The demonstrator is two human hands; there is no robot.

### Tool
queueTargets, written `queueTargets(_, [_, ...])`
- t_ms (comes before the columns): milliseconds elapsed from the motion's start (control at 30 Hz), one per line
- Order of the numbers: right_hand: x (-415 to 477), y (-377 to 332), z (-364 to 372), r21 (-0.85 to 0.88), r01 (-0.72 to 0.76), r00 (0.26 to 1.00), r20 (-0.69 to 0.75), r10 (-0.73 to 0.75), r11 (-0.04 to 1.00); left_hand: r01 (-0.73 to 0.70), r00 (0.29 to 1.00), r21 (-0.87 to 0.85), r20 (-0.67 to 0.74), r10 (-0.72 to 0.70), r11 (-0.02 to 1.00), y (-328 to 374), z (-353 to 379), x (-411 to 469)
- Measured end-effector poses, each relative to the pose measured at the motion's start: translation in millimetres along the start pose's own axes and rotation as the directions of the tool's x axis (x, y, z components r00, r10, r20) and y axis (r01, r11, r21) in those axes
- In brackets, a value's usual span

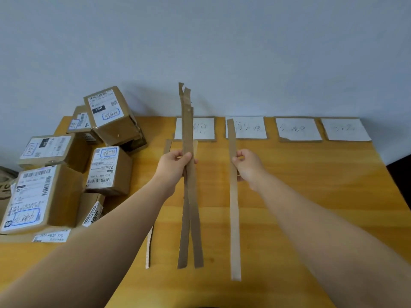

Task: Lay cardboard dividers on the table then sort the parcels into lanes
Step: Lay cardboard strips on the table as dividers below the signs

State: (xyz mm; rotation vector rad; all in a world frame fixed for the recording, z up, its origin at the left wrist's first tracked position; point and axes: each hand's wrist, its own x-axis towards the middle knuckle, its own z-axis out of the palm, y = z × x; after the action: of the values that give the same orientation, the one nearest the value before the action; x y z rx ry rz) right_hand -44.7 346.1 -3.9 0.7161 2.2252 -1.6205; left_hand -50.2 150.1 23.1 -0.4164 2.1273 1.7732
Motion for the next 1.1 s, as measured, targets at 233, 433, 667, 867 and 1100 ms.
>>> queueTargets(233, [39.9, 27.1, 43.0, -0.052, -0.047, 0.996, -0.084, 0.043, 0.998, 0.046, 0.996, 0.047, 0.079, -0.049, 0.998, -22.1, 2.2, 37.3])
queueTargets(433, [61.7, 39.9, 59.2, -0.121, -0.114, 0.971, -0.225, 0.085, 0.986, 0.057, 0.993, 0.087, 0.095, -0.066, 0.995, -41.6, -2.9, 54.5])
queueTargets(667, [78.1, 49.6, 66.4, -0.126, -0.159, 0.961, -0.246, 0.124, 0.979, 0.097, 0.991, 0.028, 0.087, -0.099, 0.995, -57.9, -9.3, 59.3])
queueTargets(867, [81.3, 44.9, 64.9, -0.171, -0.186, 0.959, -0.245, 0.141, 0.967, 0.102, 0.989, -0.002, 0.109, -0.101, 0.995, -58.3, -4.1, 62.7])
queueTargets(1100, [81.7, 49.9, 63.9, -0.192, -0.187, 0.95, -0.283, 0.128, 0.963, 0.102, 0.988, -0.013, 0.117, -0.099, 0.995, -59.8, -3.5, 65.7])
